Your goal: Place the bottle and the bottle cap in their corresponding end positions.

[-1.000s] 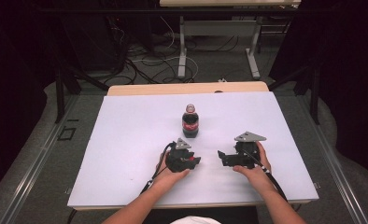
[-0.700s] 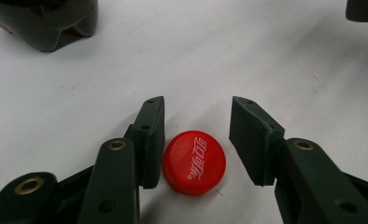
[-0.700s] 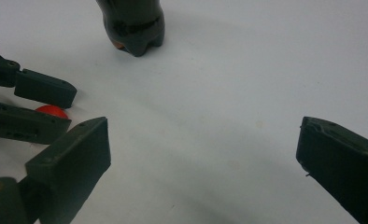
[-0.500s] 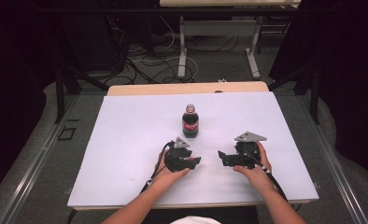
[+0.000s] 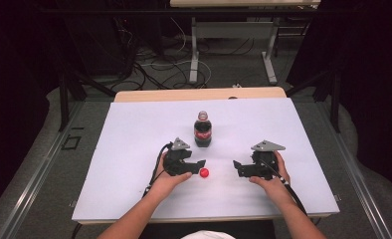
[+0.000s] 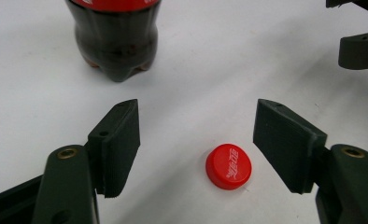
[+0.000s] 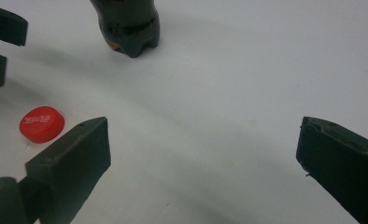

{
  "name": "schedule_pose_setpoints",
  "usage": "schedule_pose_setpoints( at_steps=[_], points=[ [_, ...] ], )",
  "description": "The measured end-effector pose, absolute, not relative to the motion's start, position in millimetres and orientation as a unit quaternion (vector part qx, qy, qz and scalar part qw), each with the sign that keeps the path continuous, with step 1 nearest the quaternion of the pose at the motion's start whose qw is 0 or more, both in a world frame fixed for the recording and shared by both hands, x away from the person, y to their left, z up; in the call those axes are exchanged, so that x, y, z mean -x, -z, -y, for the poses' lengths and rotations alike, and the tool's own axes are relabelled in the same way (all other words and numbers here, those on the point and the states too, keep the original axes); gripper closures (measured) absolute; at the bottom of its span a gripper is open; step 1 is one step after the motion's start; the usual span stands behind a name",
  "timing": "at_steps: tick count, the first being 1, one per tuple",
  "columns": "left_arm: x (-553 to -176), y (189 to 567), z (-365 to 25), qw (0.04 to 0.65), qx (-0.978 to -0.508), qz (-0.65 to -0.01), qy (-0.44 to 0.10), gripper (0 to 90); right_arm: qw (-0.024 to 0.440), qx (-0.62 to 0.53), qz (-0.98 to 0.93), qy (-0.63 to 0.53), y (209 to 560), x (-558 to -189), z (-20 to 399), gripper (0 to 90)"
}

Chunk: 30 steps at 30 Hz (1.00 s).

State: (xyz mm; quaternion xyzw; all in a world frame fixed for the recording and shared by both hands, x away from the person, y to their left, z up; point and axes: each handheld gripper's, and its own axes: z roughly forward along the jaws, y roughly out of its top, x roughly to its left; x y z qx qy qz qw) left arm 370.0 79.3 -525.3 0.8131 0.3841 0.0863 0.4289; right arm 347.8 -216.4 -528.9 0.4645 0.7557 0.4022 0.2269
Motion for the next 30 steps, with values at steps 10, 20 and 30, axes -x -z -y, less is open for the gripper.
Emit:
schedule_pose_setpoints(
  at_steps=[10,20,30],
  points=[
    [-367,501,-124,0.458,-0.796,-0.381,-0.110,28.8,0.227,-0.467,-0.753,-0.404,527,-348,221,2.7],
    [-364,494,-168,0.465,-0.764,-0.425,-0.139,19.5,0.230,-0.470,-0.750,-0.404,526,-348,223,2.7],
    [-360,511,-211,0.459,-0.739,-0.472,-0.143,3.8,0.234,-0.476,-0.745,-0.403,527,-350,229,2.7]
  ],
)
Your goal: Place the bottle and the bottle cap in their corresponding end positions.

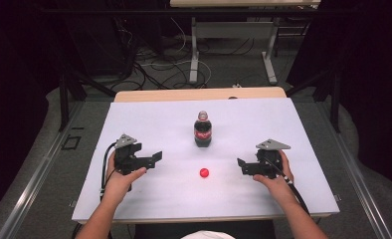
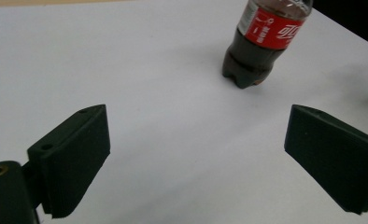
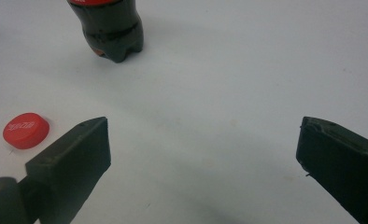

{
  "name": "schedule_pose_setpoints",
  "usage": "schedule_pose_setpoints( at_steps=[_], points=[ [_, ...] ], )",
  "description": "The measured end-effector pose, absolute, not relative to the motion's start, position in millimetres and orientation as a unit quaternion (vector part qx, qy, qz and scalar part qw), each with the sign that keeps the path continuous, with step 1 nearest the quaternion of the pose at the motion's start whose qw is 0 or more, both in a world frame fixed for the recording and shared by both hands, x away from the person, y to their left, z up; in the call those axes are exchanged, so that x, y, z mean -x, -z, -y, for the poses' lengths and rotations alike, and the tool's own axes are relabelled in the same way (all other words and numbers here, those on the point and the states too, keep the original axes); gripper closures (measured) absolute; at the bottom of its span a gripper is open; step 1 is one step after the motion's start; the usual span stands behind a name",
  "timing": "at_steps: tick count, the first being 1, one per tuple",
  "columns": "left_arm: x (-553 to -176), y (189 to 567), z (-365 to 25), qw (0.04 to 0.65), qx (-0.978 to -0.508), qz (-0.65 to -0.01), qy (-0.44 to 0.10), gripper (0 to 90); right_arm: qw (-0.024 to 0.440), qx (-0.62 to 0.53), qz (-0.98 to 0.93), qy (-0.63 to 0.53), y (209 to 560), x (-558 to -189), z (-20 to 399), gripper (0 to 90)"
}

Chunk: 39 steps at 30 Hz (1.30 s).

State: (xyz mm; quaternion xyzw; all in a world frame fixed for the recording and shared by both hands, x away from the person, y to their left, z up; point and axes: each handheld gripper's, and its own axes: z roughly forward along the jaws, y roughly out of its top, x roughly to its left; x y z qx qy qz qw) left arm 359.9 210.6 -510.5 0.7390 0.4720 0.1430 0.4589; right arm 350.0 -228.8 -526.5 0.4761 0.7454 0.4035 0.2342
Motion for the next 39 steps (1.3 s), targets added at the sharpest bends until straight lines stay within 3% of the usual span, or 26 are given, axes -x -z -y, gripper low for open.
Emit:
schedule_pose_setpoints(
  at_steps=[2,16,39],
  points=[
    [-359,514,-216,0.457,-0.733,-0.483,-0.145,0.3,0.233,-0.477,-0.745,-0.404,527,-351,230,2.7],
    [-362,538,-248,0.442,-0.713,-0.509,-0.192,0.3,0.242,-0.489,-0.739,-0.394,534,-356,242,2.7],
    [-366,556,-277,0.423,-0.691,-0.554,-0.193,2.4,0.235,-0.507,-0.736,-0.381,546,-364,251,2.7]
  ],
)
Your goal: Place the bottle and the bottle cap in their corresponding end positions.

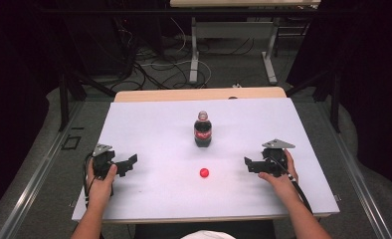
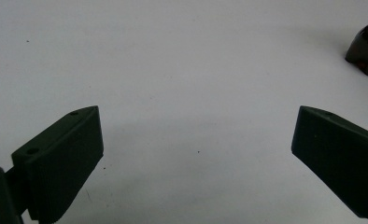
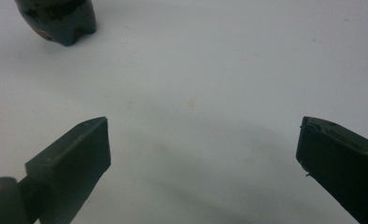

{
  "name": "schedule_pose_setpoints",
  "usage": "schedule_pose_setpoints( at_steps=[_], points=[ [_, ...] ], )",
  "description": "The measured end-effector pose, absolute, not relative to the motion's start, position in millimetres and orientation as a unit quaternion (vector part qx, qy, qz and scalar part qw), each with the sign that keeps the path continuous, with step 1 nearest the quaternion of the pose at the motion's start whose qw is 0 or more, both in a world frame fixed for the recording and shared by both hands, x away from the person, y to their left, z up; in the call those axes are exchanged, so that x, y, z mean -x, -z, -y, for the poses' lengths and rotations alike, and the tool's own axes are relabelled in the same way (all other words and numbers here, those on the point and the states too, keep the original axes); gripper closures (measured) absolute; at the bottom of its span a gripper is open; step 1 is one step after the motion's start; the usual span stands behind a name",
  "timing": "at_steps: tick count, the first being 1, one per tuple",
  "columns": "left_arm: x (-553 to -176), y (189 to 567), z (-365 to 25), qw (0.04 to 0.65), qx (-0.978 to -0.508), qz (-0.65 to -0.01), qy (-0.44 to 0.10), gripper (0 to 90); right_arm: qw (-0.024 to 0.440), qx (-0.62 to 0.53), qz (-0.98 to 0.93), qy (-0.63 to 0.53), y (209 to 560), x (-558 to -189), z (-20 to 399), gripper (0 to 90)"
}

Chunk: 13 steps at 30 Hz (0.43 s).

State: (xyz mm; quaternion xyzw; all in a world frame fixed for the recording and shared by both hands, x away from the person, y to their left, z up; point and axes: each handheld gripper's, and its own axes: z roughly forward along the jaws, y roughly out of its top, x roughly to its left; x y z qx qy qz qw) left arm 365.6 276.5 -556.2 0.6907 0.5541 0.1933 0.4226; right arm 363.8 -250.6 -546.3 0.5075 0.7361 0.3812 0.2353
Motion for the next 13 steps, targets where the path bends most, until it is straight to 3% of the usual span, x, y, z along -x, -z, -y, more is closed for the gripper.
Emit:
schedule_pose_setpoints(
  at_steps=[13],
  points=[
    [-367.1,558.6,-276.4,0.416,-0.691,-0.560,-0.191,2.8,0.233,-0.512,-0.736,-0.378,549.1,-365.2,252.1,2.7]
  ],
)
